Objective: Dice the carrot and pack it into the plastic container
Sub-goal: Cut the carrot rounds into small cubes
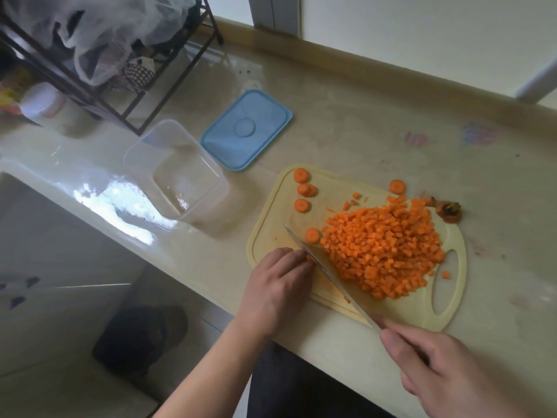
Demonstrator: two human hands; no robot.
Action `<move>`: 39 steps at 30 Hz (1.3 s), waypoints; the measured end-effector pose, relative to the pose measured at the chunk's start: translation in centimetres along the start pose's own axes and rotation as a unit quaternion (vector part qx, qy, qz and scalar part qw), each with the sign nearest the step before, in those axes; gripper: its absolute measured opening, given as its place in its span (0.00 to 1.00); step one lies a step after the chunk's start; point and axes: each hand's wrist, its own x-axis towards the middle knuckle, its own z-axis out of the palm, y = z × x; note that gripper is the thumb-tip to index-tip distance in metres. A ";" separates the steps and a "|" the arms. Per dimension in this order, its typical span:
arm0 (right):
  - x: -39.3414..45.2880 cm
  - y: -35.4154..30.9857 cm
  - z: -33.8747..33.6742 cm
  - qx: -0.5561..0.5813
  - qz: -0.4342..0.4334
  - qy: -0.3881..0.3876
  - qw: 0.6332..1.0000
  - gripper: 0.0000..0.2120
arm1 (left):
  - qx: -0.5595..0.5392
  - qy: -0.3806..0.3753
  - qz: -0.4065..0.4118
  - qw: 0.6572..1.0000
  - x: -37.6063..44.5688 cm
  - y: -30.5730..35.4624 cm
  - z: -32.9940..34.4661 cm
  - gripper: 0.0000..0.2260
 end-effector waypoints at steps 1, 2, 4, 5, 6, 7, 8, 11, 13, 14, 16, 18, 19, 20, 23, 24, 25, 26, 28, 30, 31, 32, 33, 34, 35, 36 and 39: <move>-0.1 0.0 0.0 -0.001 0.002 0.005 1.000 0.13 | -0.001 0.000 -0.001 1.000 0.0 0.0 0.0 0.07; 0.0 0.1 0.1 -0.003 0.004 0.008 1.000 0.12 | -0.003 -0.002 -0.003 1.000 0.0 0.0 0.0 0.08; 0.3 0.1 0.4 -0.015 0.001 0.009 1.000 0.12 | -0.009 -0.003 -0.008 1.000 0.0 0.2 -0.1 0.11; 0.7 0.2 0.6 -0.026 -0.007 0.008 1.000 0.11 | -0.010 -0.002 -0.011 1.000 0.0 0.3 -0.1 0.12; 1.2 0.1 0.8 -0.032 -0.016 0.007 0.999 0.08 | -0.009 -0.002 -0.012 1.000 0.0 0.3 -0.1 0.12; 1.7 0.1 0.9 -0.038 -0.032 0.004 0.999 0.09 | -0.008 -0.002 -0.014 1.000 0.1 0.4 -0.1 0.11; 2.1 0.1 0.9 -0.041 -0.045 0.001 0.998 0.11 | -0.008 -0.001 -0.016 1.000 0.0 0.5 -0.1 0.10; 2.3 0.0 1.0 -0.012 -0.045 0.007 0.999 0.10 | 0.002 0.002 -0.024 1.000 0.0 0.6 -0.2 0.05; 2.0 0.1 0.9 0.012 -0.030 0.016 0.999 0.12 | 0.007 0.008 -0.023 1.000 0.1 0.6 -0.3 0.03; 1.7 0.2 0.8 0.013 -0.024 0.017 0.999 0.14 | 0.007 0.013 -0.023 1.000 0.1 0.7 -0.3 0.03; 1.1 0.4 0.6 0.016 -0.010 0.014 1.000 0.18 | 0.006 0.021 -0.025 0.999 0.0 0.8 -0.4 0.04; 0.6 0.1 0.6 0.024 -0.007 0.010 1.000 0.16 | 0.004 0.021 -0.030 0.999 0.0 0.8 -0.3 0.04; 0.4 0.0 0.6 0.025 -0.009 0.009 1.000 0.15 | 0.004 0.018 -0.032 0.999 -0.1 0.8 -0.3 0.04; 0.3 0.0 0.7 0.021 -0.013 0.007 1.000 0.14 | 0.006 0.014 -0.034 0.999 0.0 0.8 -0.3 0.04; 0.4 0.4 0.8 -0.002 -0.023 0.012 1.000 0.15 | 0.003 0.011 -0.035 0.999 -0.1 0.8 -0.2 0.06; 0.6 0.4 1.0 -0.012 -0.029 0.012 0.999 0.16 | -0.003 0.012 -0.035 0.999 -0.1 0.8 -0.2 0.06; 1.0 0.3 1.1 -0.026 -0.038 0.010 0.999 0.17 | -0.008 0.012 -0.034 0.999 -0.1 0.8 -0.2 0.06; 1.4 0.1 1.3 -0.040 -0.043 0.010 0.998 0.17 | -0.011 0.013 -0.034 0.999 -0.1 0.7 -0.2 0.06; 2.2 -0.2 1.8 -0.056 -0.048 0.006 0.997 0.09 | -0.009 0.014 -0.034 0.999 0.0 0.7 -0.2 0.05; 2.7 -0.1 1.9 -0.042 -0.058 0.003 0.997 0.08 | -0.004 0.015 -0.036 0.999 0.0 0.8 -0.2 0.04; 2.6 -0.1 1.9 -0.031 -0.061 0.005 0.998 0.11 | -0.003 0.015 -0.037 0.999 0.0 0.8 -0.3 0.03; 2.5 0.0 1.7 -0.016 -0.056 0.011 0.998 0.13 | -0.004 0.017 -0.037 0.999 -0.1 0.8 -0.4 0.02; 2.2 0.1 1.5 0.001 -0.045 0.014 0.999 0.15 | -0.005 0.022 -0.039 0.999 -0.2 0.9 -0.4 0.02; 1.9 0.1 1.3 0.012 -0.036 0.016 0.999 0.17 | -0.005 0.026 -0.042 0.999 -0.3 0.9 -0.5 0.02; 1.6 0.1 1.1 0.014 -0.029 0.015 0.999 0.18 | -0.006 0.030 -0.043 0.999 -0.4 0.9 -0.6 0.03; 1.3 0.2 1.0 0.010 -0.026 0.010 1.000 0.20 | -0.008 0.032 -0.040 0.999 -0.5 0.9 -0.6 0.03; 0.5 -0.1 1.0 -0.006 -0.025 -0.016 1.000 0.21 | -0.010 0.024 -0.032 0.999 -0.6 0.9 -0.6 0.02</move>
